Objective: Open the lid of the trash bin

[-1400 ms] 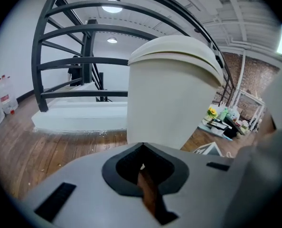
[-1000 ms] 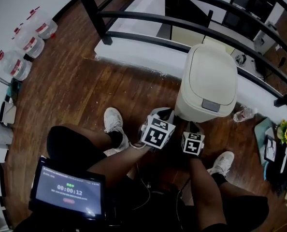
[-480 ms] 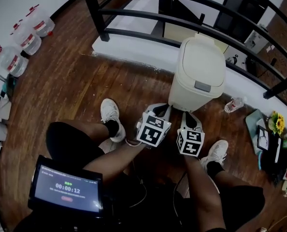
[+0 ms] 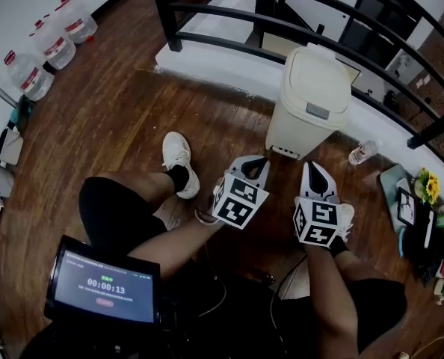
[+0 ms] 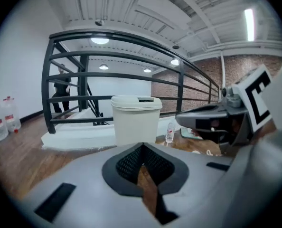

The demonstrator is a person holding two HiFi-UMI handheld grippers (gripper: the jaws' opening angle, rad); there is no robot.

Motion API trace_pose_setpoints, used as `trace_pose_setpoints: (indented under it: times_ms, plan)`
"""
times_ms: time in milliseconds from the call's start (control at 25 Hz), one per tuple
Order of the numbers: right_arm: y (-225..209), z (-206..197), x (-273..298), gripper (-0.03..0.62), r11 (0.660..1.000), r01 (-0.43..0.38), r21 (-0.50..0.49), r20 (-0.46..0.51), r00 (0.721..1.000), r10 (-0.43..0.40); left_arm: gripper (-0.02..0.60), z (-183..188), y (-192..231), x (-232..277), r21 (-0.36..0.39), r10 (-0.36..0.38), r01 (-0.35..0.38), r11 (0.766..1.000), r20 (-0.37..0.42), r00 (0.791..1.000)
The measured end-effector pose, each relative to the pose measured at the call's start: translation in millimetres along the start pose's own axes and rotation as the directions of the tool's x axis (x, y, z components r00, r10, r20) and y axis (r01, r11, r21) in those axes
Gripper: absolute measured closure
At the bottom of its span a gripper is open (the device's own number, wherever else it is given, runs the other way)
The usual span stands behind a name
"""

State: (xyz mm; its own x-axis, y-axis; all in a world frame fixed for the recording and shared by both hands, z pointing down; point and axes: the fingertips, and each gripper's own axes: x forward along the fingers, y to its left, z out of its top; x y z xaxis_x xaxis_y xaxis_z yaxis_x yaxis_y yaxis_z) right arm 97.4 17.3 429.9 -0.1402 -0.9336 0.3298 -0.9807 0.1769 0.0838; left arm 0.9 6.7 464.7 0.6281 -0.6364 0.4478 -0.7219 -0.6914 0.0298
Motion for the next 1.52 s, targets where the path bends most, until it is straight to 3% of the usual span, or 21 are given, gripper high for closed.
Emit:
trace_pose_setpoints:
  times_ms: [80, 160, 440, 560, 680, 920, 1360, 1520]
  plan:
    - [1.7, -0.3, -17.0, 0.588, 1.0, 0.002, 0.021, 0.012, 1.0, -0.002, 0.584, -0.4, -2.1, -9.7, -0.084, 0.002, -0.002, 0.996, 0.004, 1.0]
    - [7.3, -2.0, -30.1, 0.588, 1.0, -0.002, 0.023, 0.024, 1.0, 0.001, 0.584, 3.3, -4.2, -18.5, -0.117, 0.012, -0.009, 0.993, 0.02, 1.0]
    - [19.3, 14.4, -68.0, 0.588, 1.0, 0.003, 0.005, 0.116, 0.993, -0.004, 0.584, 13.0, -15.2, -52.5, -0.061, 0.052, -0.047, 0.997, 0.084, 0.995]
    - [22.1, 31.0, -73.6, 0.588, 1.0, 0.007, 0.011, 0.15, 0.989, -0.009, 0.584, 18.3, -16.5, -62.6, -0.074, 0.042, -0.035, 0.997, 0.093, 0.995]
    - [24.9, 44.3, -73.5, 0.588, 1.0, 0.004, 0.009, 0.174, 0.985, -0.005, 0.584, 40.8, -15.3, -67.5, -0.106, 0.046, -0.032, 0.994, 0.133, 0.99]
    - [20.5, 62.5, -73.2, 0.588, 1.0, 0.007, -0.028, 0.226, 0.974, -0.001, 0.584, 77.2, -24.7, -63.6, -0.061, 0.049, -0.036, 0.997, 0.219, 0.974]
    - [20.4, 36.5, -70.6, 0.588, 1.0, 0.015, 0.024, 0.187, 0.982, -0.02, 0.584, 51.6, -7.1, -57.5, -0.15, 0.084, -0.057, 0.987, 0.178, 0.981]
    - [21.5, 33.1, -73.4, 0.588, 0.999, 0.014, 0.034, 0.188, 0.982, -0.02, 0.584, 50.2, -19.6, -60.2, -0.105, 0.084, -0.064, 0.992, 0.19, 0.978]
